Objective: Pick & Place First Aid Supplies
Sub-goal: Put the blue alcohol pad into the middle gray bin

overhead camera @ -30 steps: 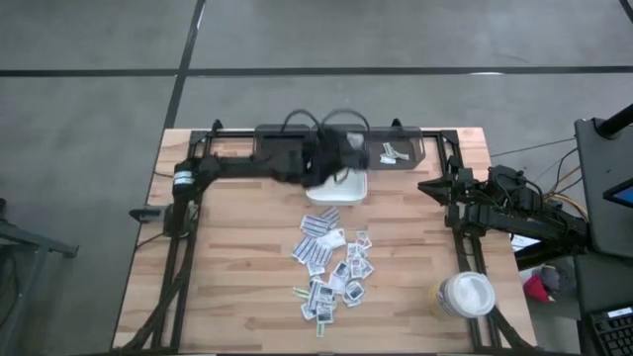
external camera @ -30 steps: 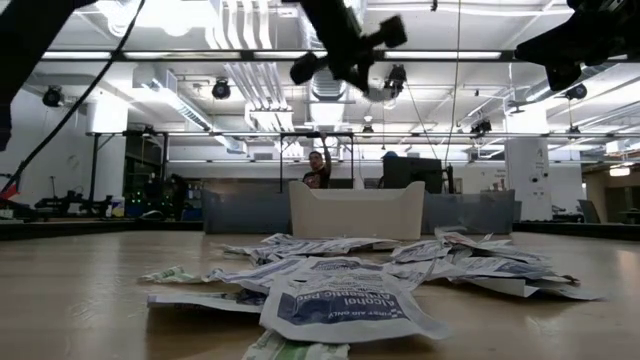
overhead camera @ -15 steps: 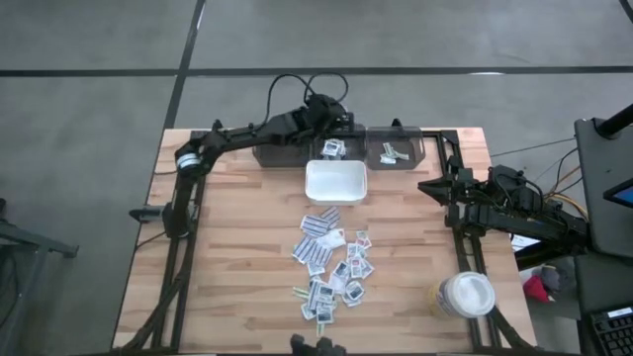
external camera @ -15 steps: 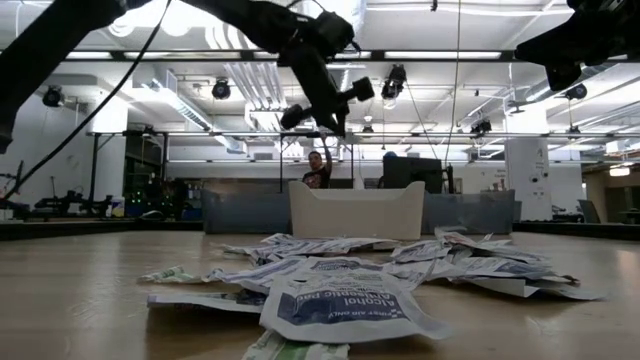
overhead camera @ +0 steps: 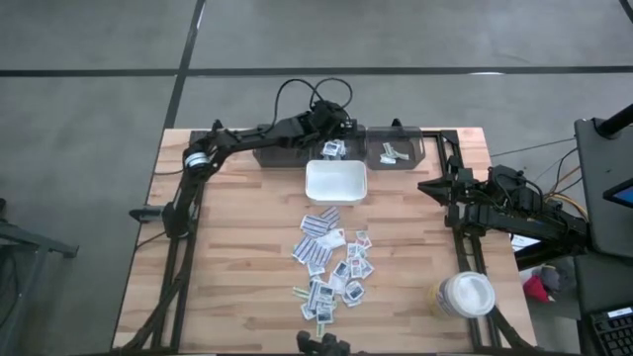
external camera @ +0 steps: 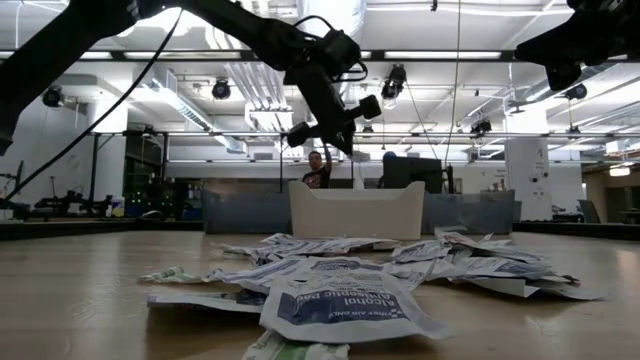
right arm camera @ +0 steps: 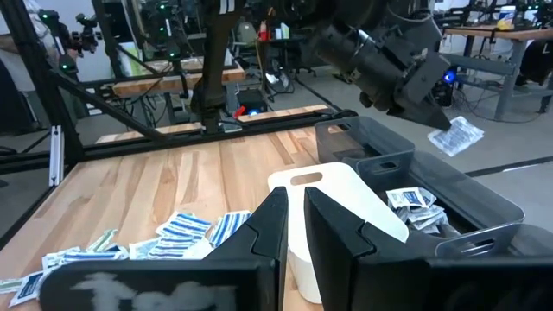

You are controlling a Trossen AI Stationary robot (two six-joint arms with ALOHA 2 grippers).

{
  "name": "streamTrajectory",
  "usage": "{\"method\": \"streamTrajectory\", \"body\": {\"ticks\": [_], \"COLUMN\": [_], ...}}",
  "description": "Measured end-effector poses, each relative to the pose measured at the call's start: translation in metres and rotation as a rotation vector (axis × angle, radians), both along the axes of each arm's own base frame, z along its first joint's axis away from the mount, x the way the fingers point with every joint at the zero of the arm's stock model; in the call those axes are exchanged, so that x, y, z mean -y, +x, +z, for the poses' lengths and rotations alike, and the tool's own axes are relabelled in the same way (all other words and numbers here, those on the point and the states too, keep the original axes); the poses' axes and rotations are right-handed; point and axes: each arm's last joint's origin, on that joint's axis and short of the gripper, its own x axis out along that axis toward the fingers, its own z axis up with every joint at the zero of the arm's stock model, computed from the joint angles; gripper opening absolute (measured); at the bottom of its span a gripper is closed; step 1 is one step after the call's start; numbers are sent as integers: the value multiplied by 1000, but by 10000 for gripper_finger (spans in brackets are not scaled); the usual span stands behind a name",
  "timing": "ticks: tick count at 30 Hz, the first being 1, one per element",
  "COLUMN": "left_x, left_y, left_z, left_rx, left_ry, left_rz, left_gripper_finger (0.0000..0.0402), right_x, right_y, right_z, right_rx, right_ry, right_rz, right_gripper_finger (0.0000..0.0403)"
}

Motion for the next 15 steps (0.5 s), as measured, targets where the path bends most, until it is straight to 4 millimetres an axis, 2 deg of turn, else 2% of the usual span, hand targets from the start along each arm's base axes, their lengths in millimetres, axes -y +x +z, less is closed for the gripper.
{"method": "streamTrajectory", "body": {"ticks": [15], "left_x": [-4], "left_y": [0], "left_z": [-16], "left_rx": [-32], "left_ry": [-24], "left_rz": [12], "left_gripper_finger": [0], "right_x": [0], "right_y": [0], "right_z": [0], "right_rx": [0], "right_ry": [0], "right_rz": [0], "right_gripper_finger": [38]}}
